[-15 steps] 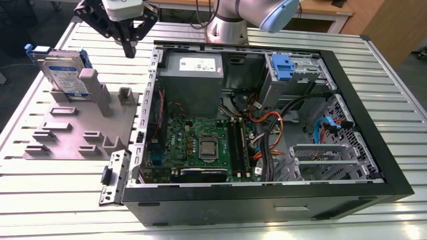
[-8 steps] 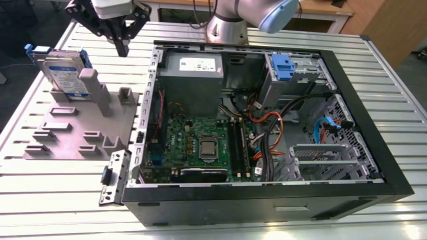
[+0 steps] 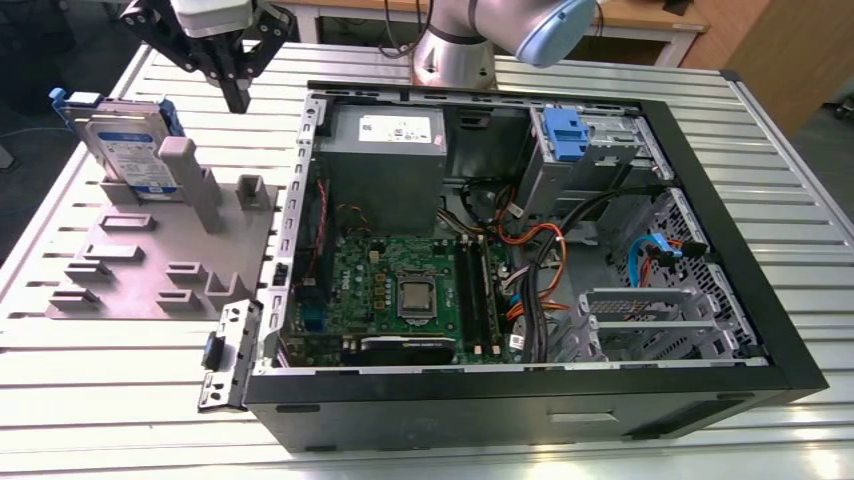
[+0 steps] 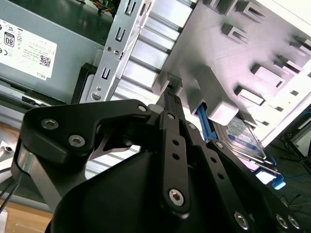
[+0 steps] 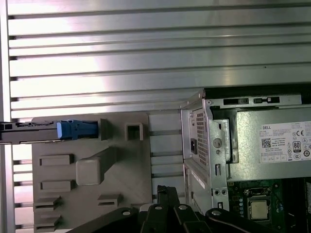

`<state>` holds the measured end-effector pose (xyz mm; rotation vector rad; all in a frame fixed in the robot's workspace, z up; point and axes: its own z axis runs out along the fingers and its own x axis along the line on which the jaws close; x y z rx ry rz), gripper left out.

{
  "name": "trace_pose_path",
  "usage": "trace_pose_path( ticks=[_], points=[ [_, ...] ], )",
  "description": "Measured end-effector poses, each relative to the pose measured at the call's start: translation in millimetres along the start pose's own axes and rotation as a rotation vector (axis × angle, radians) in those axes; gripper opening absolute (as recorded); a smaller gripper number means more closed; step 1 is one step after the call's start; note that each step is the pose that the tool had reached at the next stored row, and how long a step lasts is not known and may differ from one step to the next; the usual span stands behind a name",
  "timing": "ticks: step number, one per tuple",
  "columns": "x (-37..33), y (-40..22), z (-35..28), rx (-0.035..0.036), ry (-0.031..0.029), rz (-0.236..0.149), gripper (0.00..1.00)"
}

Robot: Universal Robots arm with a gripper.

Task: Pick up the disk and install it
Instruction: 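Reach for the disk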

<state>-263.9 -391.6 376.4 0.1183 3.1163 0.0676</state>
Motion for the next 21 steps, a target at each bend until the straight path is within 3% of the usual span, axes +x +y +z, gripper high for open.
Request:
trace_pose_path(
  ticks=[8, 17, 21],
  points=[
    [0.9, -0.1, -0.1, 0.0001, 0.0000, 0.000, 0.11],
    [10.1, -0.8, -0.2, 0.0000, 0.0000, 0.000, 0.11],
    [10.8, -0.8, -0.2, 0.0000, 0.0000, 0.000, 0.11]
  ],
)
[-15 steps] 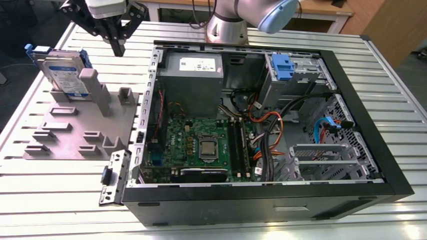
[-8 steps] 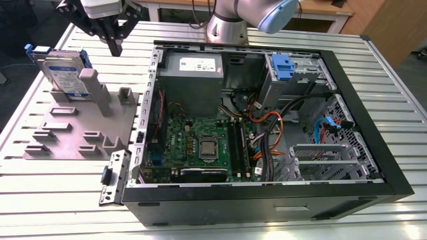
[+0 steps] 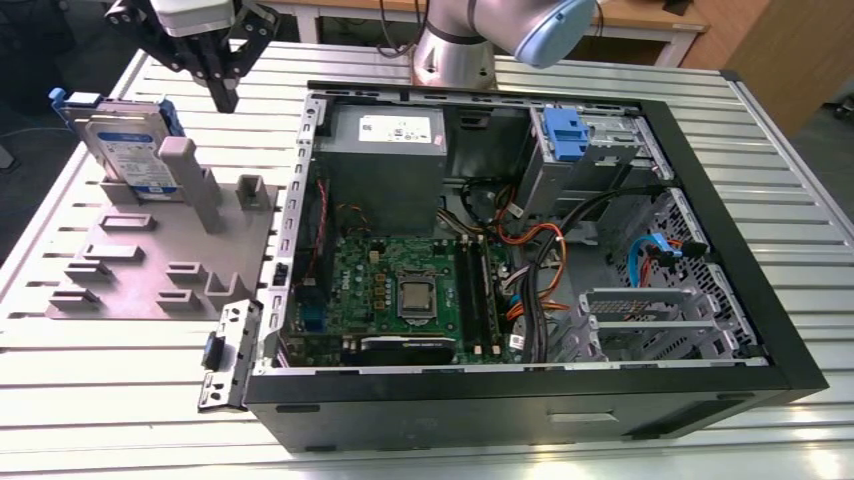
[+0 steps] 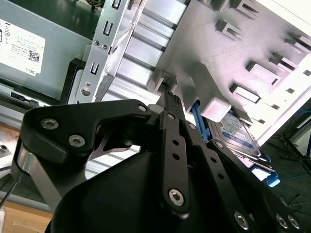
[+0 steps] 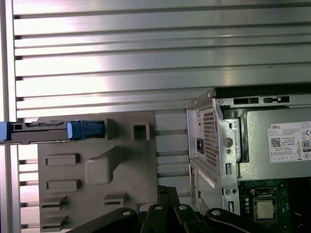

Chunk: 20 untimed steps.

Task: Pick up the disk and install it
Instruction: 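Reach for the disk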

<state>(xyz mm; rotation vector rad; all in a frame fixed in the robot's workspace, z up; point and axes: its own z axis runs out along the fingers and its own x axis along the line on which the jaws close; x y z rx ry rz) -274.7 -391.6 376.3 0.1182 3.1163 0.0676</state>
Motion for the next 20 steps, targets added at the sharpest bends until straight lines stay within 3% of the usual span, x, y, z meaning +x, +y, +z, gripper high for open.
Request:
trace_pose_path(
  ticks=[10, 20],
  points=[
    [1.2, -0.1, -0.1, 0.0000, 0.0000, 0.000, 0.11],
    [12.6, -0.8, -0.3, 0.0000, 0.0000, 0.000, 0.11]
  ],
)
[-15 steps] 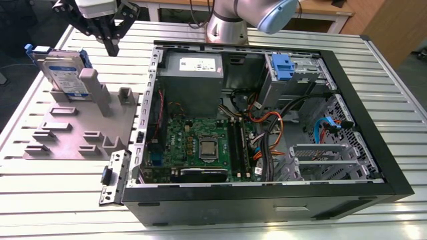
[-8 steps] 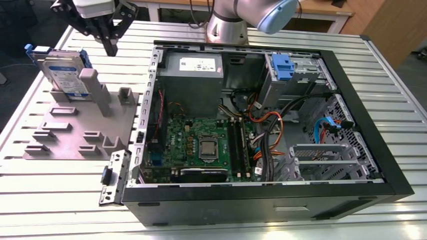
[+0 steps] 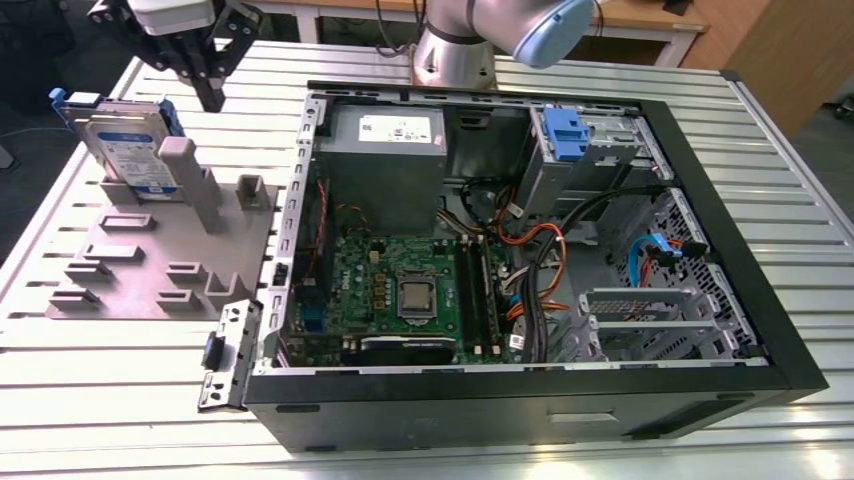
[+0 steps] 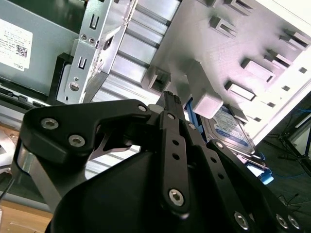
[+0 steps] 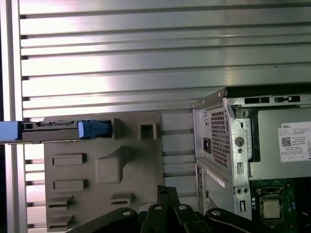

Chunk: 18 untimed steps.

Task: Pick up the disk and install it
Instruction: 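Reach for the disk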

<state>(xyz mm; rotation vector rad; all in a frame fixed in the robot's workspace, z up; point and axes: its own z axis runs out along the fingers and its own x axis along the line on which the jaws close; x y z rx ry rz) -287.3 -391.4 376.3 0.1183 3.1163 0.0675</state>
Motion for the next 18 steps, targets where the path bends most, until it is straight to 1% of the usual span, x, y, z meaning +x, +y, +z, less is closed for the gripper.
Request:
trace_pose_path(
  ticks=[2, 4, 8, 14, 18],
  points=[
    [2.2, 0.1, 0.0, 0.0000, 0.0000, 0.000, 0.11],
    [5.8, -0.2, 0.0, 0.0000, 0.0000, 0.000, 0.11],
    [9.0, -0.3, 0.5, 0.0001, 0.0010, 0.000, 0.11],
    [16.3, 5.5, 2.1, 0.0002, 0.0040, 0.000, 0.11],
    [21.1, 6.6, 2.8, 0.0006, 0.0074, 0.000, 0.11]
  ],
)
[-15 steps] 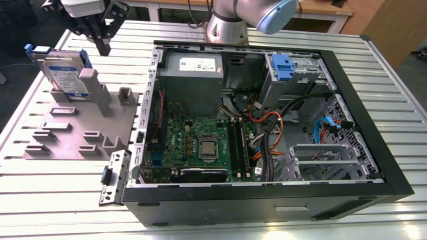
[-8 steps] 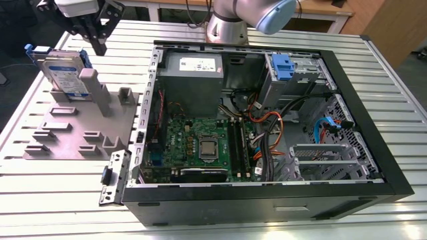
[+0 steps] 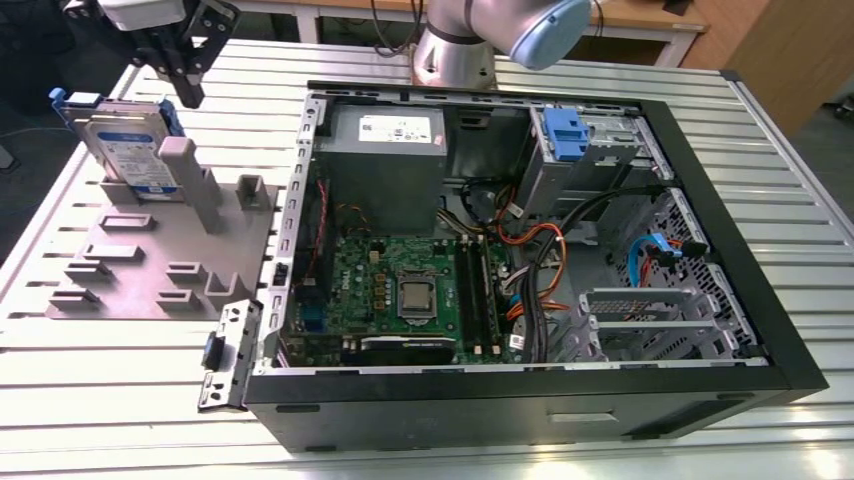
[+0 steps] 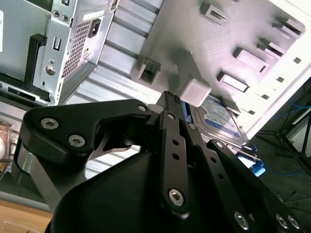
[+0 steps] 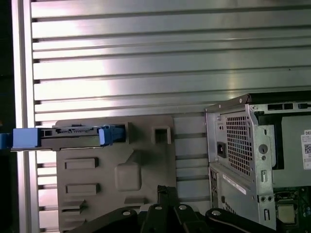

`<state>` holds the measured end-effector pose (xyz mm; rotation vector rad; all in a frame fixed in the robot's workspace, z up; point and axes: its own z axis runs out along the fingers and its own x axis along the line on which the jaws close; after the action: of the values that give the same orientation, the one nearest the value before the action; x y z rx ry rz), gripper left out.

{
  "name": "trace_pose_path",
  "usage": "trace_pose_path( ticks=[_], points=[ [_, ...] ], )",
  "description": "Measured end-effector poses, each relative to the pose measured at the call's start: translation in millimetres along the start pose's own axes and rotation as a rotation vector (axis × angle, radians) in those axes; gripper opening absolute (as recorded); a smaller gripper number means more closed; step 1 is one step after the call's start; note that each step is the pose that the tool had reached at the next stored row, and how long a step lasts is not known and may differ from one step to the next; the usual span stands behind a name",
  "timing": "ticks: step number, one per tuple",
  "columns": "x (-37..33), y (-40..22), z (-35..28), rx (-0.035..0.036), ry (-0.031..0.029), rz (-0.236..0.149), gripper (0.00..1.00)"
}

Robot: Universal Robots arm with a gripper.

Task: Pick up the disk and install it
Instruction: 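Reach for the disk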

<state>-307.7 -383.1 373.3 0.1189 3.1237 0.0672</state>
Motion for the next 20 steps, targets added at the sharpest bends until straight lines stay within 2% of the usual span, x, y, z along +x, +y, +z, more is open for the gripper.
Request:
trace_pose_path(
  ticks=[13, 20],
  points=[
    [1.1, -0.1, 0.1, 0.0000, 0.0007, 0.000, 0.11],
    [6.0, -0.4, 0.0, 0.0001, 0.0008, 0.000, 0.11]
  ],
)
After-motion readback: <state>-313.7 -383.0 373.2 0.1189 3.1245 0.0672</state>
